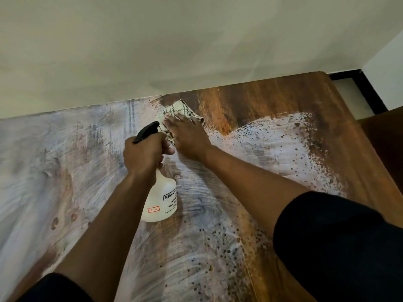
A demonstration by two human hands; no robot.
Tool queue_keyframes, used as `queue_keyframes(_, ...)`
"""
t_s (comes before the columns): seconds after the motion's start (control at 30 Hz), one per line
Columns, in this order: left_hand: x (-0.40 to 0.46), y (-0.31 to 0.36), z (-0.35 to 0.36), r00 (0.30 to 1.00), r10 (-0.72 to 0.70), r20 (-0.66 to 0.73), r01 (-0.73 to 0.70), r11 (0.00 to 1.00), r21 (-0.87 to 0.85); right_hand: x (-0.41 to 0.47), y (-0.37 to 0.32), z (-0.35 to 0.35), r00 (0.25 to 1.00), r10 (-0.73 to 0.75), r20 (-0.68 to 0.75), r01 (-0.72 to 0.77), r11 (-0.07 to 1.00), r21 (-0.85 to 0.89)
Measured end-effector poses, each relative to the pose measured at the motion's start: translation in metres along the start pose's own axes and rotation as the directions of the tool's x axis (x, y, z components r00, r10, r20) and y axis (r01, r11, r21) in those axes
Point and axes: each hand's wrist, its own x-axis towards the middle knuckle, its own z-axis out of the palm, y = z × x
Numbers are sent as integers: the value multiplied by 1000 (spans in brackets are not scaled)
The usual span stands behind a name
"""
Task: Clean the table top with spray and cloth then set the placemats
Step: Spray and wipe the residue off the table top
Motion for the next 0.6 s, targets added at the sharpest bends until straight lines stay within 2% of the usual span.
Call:
queue_keyframes(0.07, 1, 1, -1, 1000, -1, -18, 1, 1000, -6, -3, 20, -9, 995, -83, 54, 84, 996, -33)
queue_keyframes(0.1, 1, 1, -3, 999, 0, -32, -1, 1000, -12, -1, 34, -14, 995, -77, 57, 79, 996, -32)
queue_keyframes(0.27, 1, -10, -20, 997, 8, -82, -15, 997, -79, 5, 100, -37, 982, 190, 2, -190, 981, 28)
queue_keyframes(0.43, 5, -22, -46, 994, 17, -110, -31, 991, -133, 25, 61, -25, 926, 376, -30, -376, 926, 17)
queue_keyframes(0.5, 7, -24, -55, 994, 16, -113, -32, 990, -137, 30, 32, -17, 948, 313, -48, -313, 950, 23)
queue_keyframes(0.6, 12, -24, -66, 991, 14, -130, -29, 993, -117, 29, -26, 2, 996, 79, -30, -78, 997, 14)
